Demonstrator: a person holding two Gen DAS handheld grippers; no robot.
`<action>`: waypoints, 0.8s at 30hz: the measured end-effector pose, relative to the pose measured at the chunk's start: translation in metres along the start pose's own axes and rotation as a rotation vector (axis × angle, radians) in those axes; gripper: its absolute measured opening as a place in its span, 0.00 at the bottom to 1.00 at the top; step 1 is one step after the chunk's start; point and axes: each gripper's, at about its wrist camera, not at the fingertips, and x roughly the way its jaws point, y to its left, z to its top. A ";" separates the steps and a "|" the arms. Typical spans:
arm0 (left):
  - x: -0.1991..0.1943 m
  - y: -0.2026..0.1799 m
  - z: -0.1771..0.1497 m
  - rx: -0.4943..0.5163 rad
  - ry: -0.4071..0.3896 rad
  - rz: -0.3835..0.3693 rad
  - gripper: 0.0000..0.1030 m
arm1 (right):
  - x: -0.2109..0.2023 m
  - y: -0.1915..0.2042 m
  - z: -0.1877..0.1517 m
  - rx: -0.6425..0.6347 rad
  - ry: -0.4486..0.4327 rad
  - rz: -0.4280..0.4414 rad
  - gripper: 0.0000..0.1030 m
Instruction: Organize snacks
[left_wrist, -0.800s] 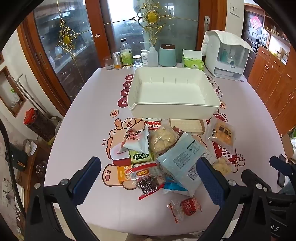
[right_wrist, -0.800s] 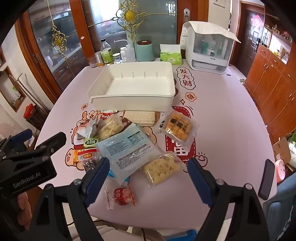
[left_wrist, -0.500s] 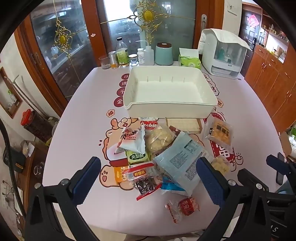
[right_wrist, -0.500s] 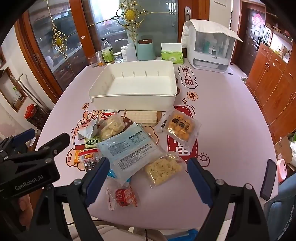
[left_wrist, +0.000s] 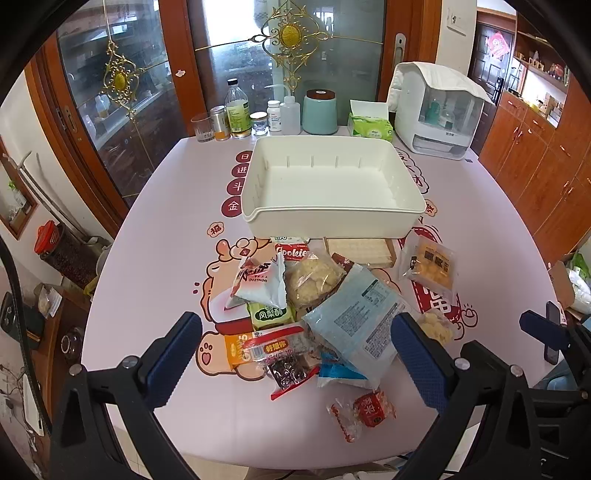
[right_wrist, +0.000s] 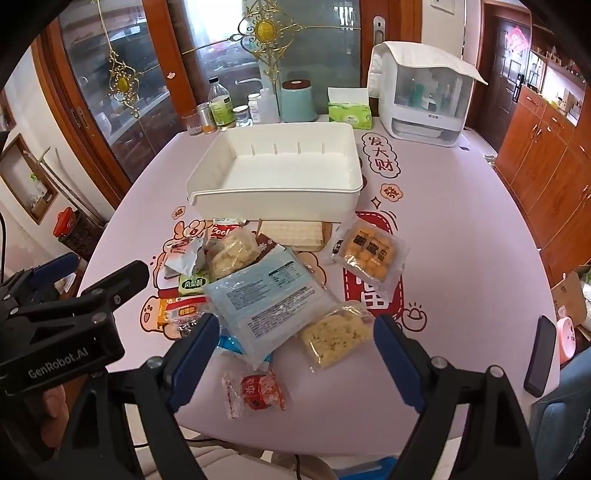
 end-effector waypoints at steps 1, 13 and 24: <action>-0.001 0.001 0.000 -0.001 0.001 -0.003 0.99 | -0.001 0.001 0.000 0.001 -0.001 0.002 0.84; -0.008 0.003 -0.002 -0.001 -0.002 -0.023 0.99 | -0.006 0.002 -0.004 0.008 0.004 0.022 0.84; -0.012 0.005 -0.002 0.013 0.003 0.006 0.99 | -0.014 -0.002 -0.005 0.032 -0.018 0.033 0.84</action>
